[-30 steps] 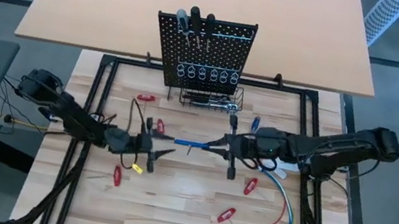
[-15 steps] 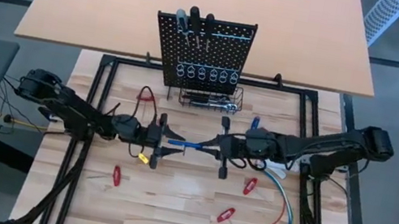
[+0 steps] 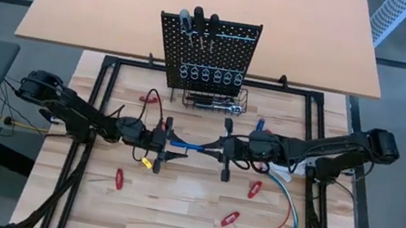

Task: Hang tools onto peg board
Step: Hang the blue pick tool on the pegboard

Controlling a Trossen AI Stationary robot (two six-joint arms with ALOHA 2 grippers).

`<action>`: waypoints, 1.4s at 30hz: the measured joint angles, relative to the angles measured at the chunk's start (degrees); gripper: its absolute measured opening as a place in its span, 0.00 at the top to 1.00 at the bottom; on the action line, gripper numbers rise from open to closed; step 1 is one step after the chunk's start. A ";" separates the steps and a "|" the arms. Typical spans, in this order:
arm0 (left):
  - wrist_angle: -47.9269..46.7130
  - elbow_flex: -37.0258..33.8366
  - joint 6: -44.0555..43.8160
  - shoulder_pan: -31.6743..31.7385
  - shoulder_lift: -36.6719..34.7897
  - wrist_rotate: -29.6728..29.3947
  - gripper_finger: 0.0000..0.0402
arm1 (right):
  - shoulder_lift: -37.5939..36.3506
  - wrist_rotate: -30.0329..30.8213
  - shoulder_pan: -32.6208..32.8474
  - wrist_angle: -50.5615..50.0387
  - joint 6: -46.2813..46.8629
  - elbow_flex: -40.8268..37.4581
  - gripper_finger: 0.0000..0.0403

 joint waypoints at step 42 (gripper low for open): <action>-3.29 -0.72 1.06 -0.18 -7.79 -7.14 1.00 | 22.71 -2.52 -2.03 17.29 6.02 -0.09 0.36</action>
